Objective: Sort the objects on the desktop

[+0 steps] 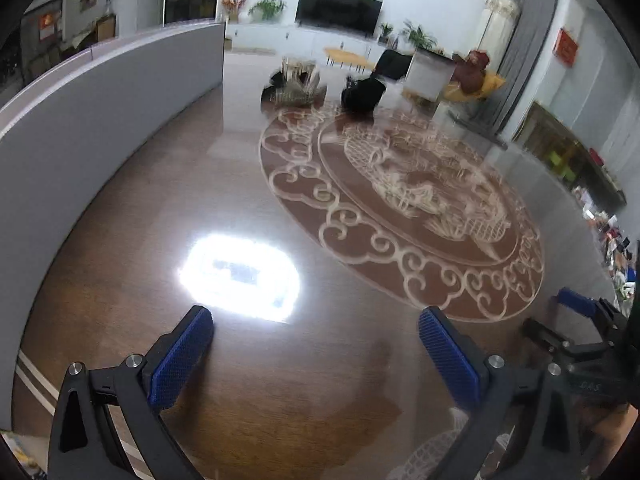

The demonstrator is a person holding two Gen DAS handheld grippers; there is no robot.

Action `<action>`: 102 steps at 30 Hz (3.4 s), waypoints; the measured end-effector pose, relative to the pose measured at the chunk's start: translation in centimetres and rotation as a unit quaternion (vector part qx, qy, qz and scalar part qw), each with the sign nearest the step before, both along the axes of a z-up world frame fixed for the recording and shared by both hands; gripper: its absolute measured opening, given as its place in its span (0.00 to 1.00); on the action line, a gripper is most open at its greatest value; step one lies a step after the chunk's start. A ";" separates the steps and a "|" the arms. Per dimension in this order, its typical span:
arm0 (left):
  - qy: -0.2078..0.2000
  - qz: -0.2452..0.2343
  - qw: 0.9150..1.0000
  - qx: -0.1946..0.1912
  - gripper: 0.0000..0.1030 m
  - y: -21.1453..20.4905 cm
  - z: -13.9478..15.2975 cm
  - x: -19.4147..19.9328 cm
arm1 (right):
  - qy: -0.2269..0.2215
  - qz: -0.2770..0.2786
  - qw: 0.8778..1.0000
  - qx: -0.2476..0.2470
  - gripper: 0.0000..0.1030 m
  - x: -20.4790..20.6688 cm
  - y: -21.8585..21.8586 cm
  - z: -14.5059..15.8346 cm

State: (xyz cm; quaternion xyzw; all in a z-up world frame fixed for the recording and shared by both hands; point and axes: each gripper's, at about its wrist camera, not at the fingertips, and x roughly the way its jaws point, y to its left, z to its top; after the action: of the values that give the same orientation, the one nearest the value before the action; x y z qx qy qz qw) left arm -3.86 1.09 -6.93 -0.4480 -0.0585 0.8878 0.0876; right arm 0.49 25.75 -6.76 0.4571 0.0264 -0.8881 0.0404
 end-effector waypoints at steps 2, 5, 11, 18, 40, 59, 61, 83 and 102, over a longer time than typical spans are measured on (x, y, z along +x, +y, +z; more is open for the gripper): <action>-0.001 0.002 1.000 -0.005 1.00 -0.2 0.0 -0.1 | 0.000 0.000 1.000 0.000 1.00 0.1 0.0 0.0; -0.001 -0.001 1.000 -0.024 1.00 0.1 0.0 -0.1 | 0.000 0.000 1.000 0.000 1.00 0.1 0.1 -0.1; -0.005 -0.004 0.999 -0.053 1.00 0.7 -0.1 -0.1 | 0.000 0.000 1.000 0.000 1.00 0.2 0.0 0.0; -0.009 -0.007 0.997 -0.072 1.00 0.9 -0.2 -0.1 | 0.000 -0.001 1.000 0.001 1.00 0.2 0.0 0.0; -0.012 -0.010 0.996 -0.091 1.00 1.3 -0.4 -0.2 | 0.001 -0.001 1.000 0.001 1.00 0.5 0.2 -0.1; -0.012 -0.010 0.996 -0.091 1.00 1.3 -0.4 -0.2 | 0.001 -0.001 1.000 0.001 1.00 0.5 0.2 -0.1; -0.012 -0.010 0.996 -0.091 1.00 1.3 -0.4 -0.2 | 0.001 -0.001 1.000 0.001 1.00 0.5 0.2 -0.2; -0.012 -0.010 0.996 -0.091 1.00 1.2 -0.4 -0.2 | 0.001 -0.001 1.000 0.001 1.00 0.6 0.3 -0.1; -0.012 -0.003 0.996 -0.092 1.00 1.1 -0.5 -0.4 | 0.001 -0.001 1.000 0.001 1.00 0.7 0.3 -0.1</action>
State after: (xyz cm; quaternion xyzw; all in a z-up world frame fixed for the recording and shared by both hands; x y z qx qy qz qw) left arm -4.25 2.14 -7.38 -0.4653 0.0241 0.8835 0.0477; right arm 1.15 26.03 -6.89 0.4565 0.0271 -0.8885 0.0392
